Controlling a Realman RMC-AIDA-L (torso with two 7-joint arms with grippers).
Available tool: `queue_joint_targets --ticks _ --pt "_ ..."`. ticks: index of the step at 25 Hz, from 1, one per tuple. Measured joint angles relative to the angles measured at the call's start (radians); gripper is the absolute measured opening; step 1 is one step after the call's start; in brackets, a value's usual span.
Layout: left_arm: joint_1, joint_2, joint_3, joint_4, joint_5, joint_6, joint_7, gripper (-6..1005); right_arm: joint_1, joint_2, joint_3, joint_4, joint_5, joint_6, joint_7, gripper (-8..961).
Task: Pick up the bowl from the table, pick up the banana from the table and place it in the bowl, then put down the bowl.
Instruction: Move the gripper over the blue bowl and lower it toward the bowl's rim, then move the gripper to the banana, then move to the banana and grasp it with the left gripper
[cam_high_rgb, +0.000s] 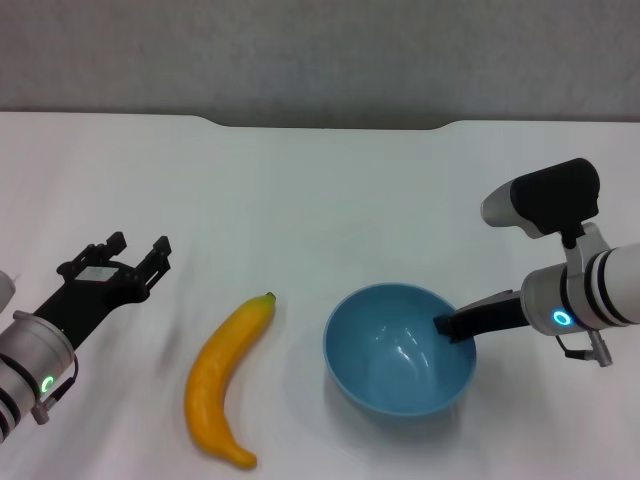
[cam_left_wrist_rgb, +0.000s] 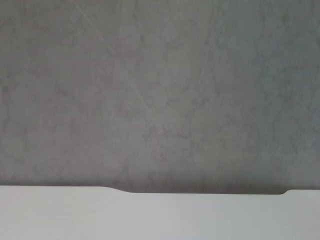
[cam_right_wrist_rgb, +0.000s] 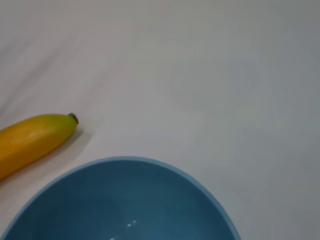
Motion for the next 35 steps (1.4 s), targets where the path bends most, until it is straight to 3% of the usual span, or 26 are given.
queue_joint_targets --ticks 3,9,12,16,21,26,30,33,35 --pt "0.002 0.0 0.001 0.0 0.0 0.01 -0.006 669 -0.008 0.0 0.003 -0.007 0.0 -0.015 0.003 26" --pt "0.004 0.005 0.022 -0.034 0.019 0.04 -0.067 669 -0.048 -0.001 0.008 -0.046 0.0 -0.043 0.005 27" --pt "0.013 0.021 0.039 -0.096 0.082 0.057 -0.21 669 -0.078 -0.004 0.015 -0.079 -0.001 -0.05 0.006 28" --pt "0.021 0.044 0.035 -0.186 0.247 0.132 -0.371 669 -0.105 -0.007 0.033 -0.115 -0.005 -0.059 0.007 29" --pt "0.022 0.057 0.046 -0.343 0.534 0.357 -0.541 669 -0.117 -0.007 0.048 -0.121 -0.009 -0.061 0.008 30" --pt "0.04 0.032 0.125 -0.507 0.887 0.663 -0.699 670 -0.129 -0.008 0.059 -0.123 -0.011 -0.072 0.008 31" --pt "0.053 0.018 0.202 -0.583 0.964 0.762 -0.738 670 -0.133 -0.008 0.067 -0.123 -0.012 -0.079 0.008 32" --pt "0.049 0.033 0.258 -0.623 0.964 0.765 -0.816 670 -0.136 -0.008 0.068 -0.123 -0.012 -0.086 0.007 32" --pt "0.023 0.078 0.314 -0.64 0.964 0.756 -0.95 670 -0.137 -0.008 0.068 -0.123 -0.011 -0.087 0.006 33"
